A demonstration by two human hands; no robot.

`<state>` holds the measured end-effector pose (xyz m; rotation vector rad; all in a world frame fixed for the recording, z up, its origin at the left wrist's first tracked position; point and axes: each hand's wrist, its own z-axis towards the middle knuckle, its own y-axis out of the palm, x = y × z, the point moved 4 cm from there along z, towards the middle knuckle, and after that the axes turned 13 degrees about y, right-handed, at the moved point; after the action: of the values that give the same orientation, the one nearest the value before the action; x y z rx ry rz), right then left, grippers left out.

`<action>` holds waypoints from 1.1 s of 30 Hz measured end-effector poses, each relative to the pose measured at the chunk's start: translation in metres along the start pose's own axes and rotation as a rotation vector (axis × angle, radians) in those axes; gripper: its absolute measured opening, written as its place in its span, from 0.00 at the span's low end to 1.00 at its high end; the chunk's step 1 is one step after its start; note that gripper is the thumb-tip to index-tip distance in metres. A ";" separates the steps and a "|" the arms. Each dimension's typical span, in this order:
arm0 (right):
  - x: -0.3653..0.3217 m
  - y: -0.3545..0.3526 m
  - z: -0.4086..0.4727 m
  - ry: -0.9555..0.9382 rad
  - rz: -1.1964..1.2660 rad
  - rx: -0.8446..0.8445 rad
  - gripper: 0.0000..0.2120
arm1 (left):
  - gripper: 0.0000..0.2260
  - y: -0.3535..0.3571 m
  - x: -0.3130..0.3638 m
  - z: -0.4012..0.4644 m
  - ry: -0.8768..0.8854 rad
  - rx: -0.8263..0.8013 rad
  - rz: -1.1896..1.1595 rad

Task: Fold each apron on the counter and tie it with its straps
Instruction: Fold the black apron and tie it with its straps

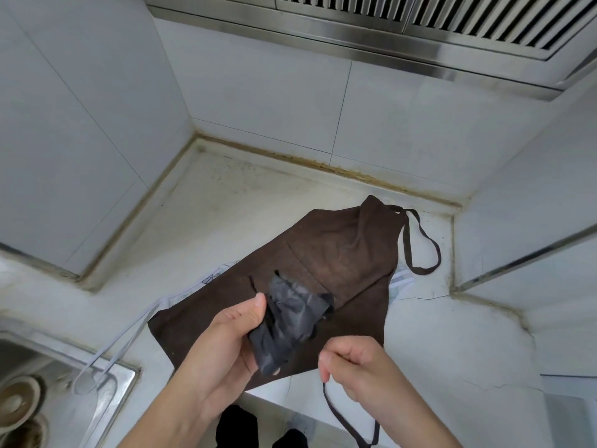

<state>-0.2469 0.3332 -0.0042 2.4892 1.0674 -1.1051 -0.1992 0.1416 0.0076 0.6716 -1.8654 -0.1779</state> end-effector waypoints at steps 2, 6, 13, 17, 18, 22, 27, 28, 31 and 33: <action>0.004 0.000 0.009 0.108 0.100 -0.043 0.11 | 0.16 0.003 0.002 -0.001 0.016 -0.147 0.019; -0.002 -0.013 0.027 0.191 0.027 -0.101 0.09 | 0.21 0.006 -0.005 -0.003 -0.011 -0.436 0.377; -0.014 -0.005 0.035 0.129 -0.011 -0.175 0.21 | 0.12 0.002 -0.015 -0.004 -0.034 -0.352 0.443; -0.004 0.001 0.038 0.090 0.120 -0.169 0.07 | 0.13 -0.003 -0.013 -0.007 -0.111 -0.347 0.454; 0.001 0.004 0.039 0.093 0.134 -0.171 0.09 | 0.14 -0.005 -0.013 -0.007 -0.125 -0.355 0.465; 0.010 0.012 0.041 0.137 0.232 -0.189 0.07 | 0.15 -0.006 -0.012 -0.007 -0.150 -0.381 0.439; 0.010 0.011 0.042 0.119 0.251 -0.182 0.11 | 0.13 -0.003 -0.012 -0.006 -0.188 -0.406 0.479; 0.008 0.011 0.042 0.102 0.226 -0.173 0.13 | 0.11 -0.002 -0.011 -0.006 -0.211 -0.414 0.513; 0.006 0.016 0.042 0.078 0.178 -0.172 0.11 | 0.12 -0.001 -0.005 -0.005 -0.301 -0.438 0.588; 0.006 0.021 0.041 0.098 0.156 -0.178 0.13 | 0.12 -0.001 0.000 -0.006 -0.392 -0.462 0.650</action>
<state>-0.2525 0.3023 -0.0388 2.4575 0.9328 -0.8151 -0.1939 0.1419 0.0096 -0.3182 -2.2097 -0.3152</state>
